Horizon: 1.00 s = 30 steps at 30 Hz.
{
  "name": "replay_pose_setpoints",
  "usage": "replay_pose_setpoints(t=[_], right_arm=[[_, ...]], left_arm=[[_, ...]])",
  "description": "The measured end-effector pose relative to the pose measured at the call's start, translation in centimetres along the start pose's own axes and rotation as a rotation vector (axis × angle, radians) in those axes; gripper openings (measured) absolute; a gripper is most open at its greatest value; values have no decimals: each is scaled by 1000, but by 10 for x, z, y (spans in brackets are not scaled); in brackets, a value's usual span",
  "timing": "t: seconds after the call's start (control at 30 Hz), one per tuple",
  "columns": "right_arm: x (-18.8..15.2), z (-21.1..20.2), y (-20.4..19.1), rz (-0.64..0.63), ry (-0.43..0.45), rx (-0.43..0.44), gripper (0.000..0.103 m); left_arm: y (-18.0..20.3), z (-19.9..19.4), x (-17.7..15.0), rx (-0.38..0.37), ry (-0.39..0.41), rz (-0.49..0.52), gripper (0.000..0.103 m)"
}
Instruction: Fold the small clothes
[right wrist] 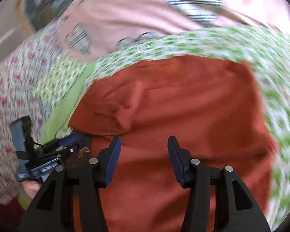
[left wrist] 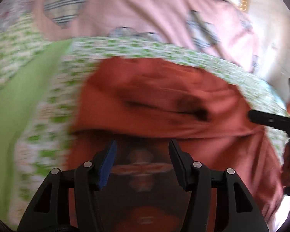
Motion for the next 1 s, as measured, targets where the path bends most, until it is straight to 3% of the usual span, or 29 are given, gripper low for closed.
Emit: replay_pose_setpoints(t=[0.07,0.13,0.27,0.4,0.43,0.47,0.63,0.73,0.87,1.0], right_arm=[[13,23,-22,-93,-22,1,70],[25,46,-42,-191,-57,10,71],[40,105,-76,-404,-136,-31,71],[41,148,-82,-483,-196,-69,67],[44,152,-78,-459,-202,-68,31],[49,149,-70,-397,-201,-61,6],[65,60,-4,-37,61,-28,5],[46,4,55,195,196,-66,5],[1,-25,106,346,228,-129,5],[-23,-21,116,372,181,-133,5]], left_arm=[[-30,10,0,85,-40,-59,58],[-59,22,-1,134,-83,-131,57],[-78,35,3,148,-111,-186,57],[-72,46,12,155,-115,-171,57],[-70,48,15,157,-114,-161,57],[-68,51,19,162,-113,-154,57],[-66,58,26,168,-93,-172,55],[-72,59,24,179,-90,-221,53],[-71,56,21,182,-85,-237,53],[-71,57,18,197,-89,-249,52]])
Point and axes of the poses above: each gripper's, at about its wrist camera, not at the fingertips, and z roughly the way its jaws point, y to its right, x to its top, the point moved 3 cm from there along z, roughly the way its jaws point, and after that the axes turned 5 degrees about x, right-handed, at the moved point
